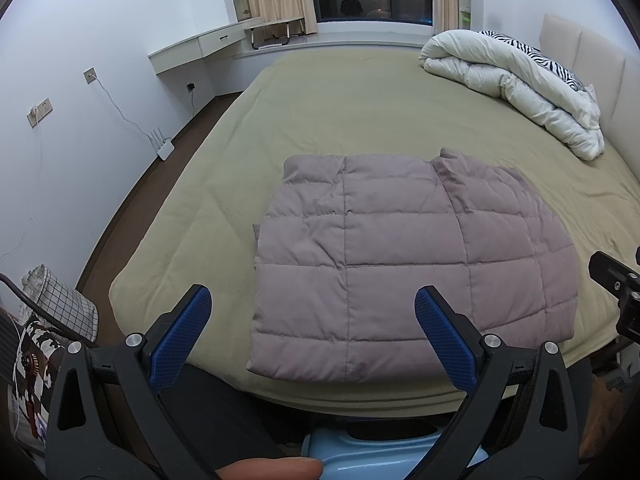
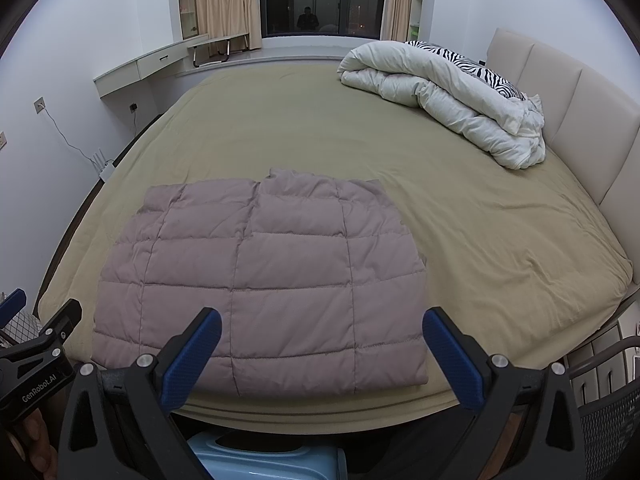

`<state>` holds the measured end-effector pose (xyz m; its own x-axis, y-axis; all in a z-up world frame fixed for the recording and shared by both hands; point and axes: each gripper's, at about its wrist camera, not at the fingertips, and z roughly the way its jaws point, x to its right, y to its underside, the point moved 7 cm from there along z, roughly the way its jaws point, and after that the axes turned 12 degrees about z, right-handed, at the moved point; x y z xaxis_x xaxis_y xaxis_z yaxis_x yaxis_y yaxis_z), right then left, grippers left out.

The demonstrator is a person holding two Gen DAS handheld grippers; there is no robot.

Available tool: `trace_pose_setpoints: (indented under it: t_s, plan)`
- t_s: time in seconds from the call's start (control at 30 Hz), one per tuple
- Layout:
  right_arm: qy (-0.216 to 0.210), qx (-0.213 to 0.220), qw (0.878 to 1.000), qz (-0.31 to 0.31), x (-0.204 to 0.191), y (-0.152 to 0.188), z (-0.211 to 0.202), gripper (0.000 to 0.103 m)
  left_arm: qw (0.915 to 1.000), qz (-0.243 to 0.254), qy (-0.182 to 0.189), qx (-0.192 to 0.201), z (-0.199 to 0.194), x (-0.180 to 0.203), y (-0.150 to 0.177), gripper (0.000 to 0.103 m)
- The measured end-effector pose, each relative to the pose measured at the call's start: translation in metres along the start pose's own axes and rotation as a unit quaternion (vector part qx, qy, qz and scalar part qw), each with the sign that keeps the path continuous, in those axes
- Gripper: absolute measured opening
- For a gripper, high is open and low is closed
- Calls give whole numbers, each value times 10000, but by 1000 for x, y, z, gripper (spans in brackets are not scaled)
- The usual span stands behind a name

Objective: Fold large clothes

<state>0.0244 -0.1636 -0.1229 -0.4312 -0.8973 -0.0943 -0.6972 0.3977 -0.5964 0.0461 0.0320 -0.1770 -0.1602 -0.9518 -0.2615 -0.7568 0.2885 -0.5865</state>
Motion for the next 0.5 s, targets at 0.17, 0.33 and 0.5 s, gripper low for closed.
trace_pose_setpoints:
  t_s: [0.17,0.33,0.5]
  plan:
    - [0,4,10000,0,0,0,0,103,10000,-4,2,-3,0,0,0,103]
    - [6,3,10000,-3,0,0,0,103,10000,-4,20,-2,0,0,0,103]
    - [1,6,10000,5,1,1,0,103,10000,2,25,4,-1,-1,0,103]
